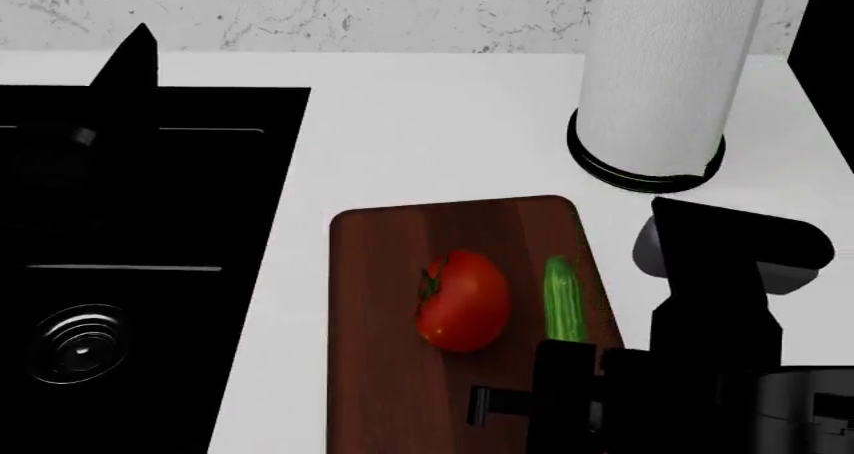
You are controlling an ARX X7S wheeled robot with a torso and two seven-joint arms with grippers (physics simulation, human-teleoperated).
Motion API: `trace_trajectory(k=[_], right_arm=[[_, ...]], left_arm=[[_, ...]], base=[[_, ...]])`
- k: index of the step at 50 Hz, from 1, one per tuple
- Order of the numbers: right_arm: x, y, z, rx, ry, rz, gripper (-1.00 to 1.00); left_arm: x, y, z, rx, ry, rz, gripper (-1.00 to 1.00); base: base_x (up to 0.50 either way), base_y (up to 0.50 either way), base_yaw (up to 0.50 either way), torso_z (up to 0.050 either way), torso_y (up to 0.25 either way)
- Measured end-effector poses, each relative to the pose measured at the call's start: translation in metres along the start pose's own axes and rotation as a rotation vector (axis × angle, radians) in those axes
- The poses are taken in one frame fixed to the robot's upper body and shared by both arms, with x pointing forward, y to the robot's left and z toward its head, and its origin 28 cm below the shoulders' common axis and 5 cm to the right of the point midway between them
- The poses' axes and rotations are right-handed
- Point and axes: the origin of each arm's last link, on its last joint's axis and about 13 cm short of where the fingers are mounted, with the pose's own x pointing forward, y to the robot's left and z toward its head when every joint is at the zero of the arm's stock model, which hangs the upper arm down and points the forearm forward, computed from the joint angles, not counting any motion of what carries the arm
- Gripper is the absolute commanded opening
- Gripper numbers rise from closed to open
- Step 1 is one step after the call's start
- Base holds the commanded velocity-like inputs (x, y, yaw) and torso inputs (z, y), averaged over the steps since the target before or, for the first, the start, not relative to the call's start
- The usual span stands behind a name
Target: Pick the vegetables from the sink and place them on the cutting board.
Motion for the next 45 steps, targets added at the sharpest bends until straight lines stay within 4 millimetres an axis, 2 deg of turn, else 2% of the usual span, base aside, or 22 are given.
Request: trace_trajectory(k=[7,8,27,38,45], right_arm=[[0.005,-0.002,-0.004,0.007,0.018,-0.002,-1.00],[0.005,-0.003,-0.004,0.008,0.020,-0.002,1.00],[0.006,-0.005,-0.006,0.003,0.017,0.006,1.00],[-0.037,0.005,0.008,-0.025,-0.137,0.024,1.00],[-0.055,0.009,0.008,-0.144,-0.292,-0.064,1.00]], left_arm=[[0.000,0.000,0.000,0.002,0.001,-0.001,1.00],[0.000,0.000,0.000,0.002,0.001,-0.001,1.00],[-0.001,0.000,0.001,0.005,0.000,0.002,1.00],[-0.001,-0.001,0.000,0.010,0.003,-0.001,1.00],[-0.007,-0.002,-0.006,0.084,-0.002,0.018,1.00]], base=[[0.00,0.00,0.00,0.000,0.000],[0.00,0.00,0.00,0.000,0.000],[0.00,0.00,0.00,0.000,0.000],[0.00,0.00,0.00,0.000,0.000],[0.00,0.00,0.00,0.000,0.000]])
